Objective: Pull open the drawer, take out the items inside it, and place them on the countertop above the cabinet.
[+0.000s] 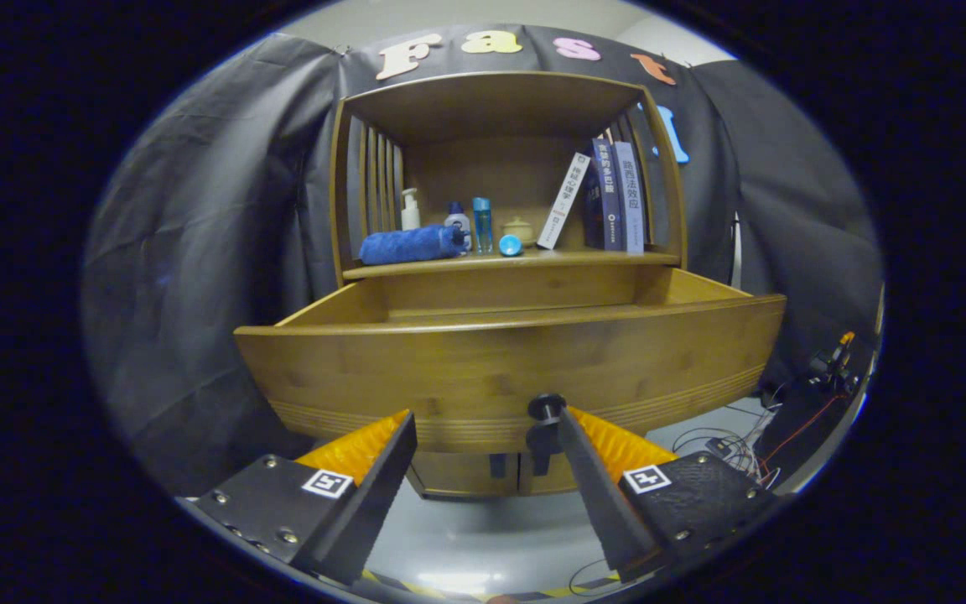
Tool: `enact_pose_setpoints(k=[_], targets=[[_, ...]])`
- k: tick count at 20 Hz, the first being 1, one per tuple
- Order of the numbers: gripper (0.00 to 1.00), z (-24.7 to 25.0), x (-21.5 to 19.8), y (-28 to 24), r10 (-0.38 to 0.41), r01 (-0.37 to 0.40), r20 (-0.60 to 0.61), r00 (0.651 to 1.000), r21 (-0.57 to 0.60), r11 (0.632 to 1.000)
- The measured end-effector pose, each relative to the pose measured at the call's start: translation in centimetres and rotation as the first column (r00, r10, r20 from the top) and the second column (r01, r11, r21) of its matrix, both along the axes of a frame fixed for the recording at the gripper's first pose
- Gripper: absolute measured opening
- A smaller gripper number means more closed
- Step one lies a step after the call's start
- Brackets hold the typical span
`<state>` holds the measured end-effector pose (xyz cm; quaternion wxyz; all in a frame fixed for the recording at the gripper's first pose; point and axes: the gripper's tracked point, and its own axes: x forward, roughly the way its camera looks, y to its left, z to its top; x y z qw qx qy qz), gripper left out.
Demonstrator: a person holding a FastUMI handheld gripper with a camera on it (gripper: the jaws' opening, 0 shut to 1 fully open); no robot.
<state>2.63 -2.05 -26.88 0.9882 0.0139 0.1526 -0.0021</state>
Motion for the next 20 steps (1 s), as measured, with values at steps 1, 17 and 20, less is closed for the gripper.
enact_pose_setpoints(k=[1, 17, 20], targets=[[1.00, -0.1, 0.1, -0.1, -0.004, 0.004, -0.001, 1.000, 0.005, 1.000], [1.00, -0.1, 2.5, 0.2, -0.075, 0.077, 0.038, 0.996, -0.039, 0.996], [1.00, -0.2, 3.6, 0.1, -0.092, 0.094, 0.035, 0.995, -0.063, 0.994]])
